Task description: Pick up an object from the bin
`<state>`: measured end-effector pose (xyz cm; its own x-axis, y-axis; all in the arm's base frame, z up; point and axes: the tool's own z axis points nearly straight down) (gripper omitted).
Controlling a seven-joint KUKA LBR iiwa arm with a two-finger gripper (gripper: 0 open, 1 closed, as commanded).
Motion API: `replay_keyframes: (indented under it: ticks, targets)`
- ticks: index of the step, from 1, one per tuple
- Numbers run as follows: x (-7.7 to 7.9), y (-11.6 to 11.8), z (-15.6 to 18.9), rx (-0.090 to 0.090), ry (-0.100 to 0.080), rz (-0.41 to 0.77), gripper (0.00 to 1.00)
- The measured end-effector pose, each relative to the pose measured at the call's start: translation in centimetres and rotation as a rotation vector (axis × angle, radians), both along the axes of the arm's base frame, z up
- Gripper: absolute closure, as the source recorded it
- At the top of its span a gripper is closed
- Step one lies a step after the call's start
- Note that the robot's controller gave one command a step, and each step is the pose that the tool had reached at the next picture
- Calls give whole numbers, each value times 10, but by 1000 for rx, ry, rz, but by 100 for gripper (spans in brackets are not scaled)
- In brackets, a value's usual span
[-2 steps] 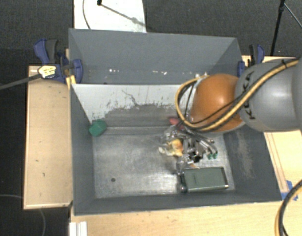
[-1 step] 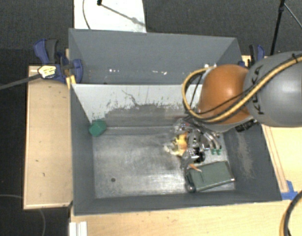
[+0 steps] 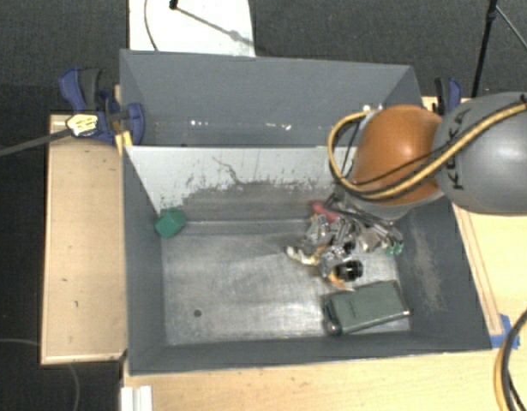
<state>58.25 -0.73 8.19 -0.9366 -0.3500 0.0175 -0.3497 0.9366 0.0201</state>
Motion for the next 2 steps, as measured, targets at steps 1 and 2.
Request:
replay_keyframes:
  ticks: [1,2]
  targets:
    - [0,0,0,0,0,-1,100]
    - [-1,0,3,0,-1,-1,100]
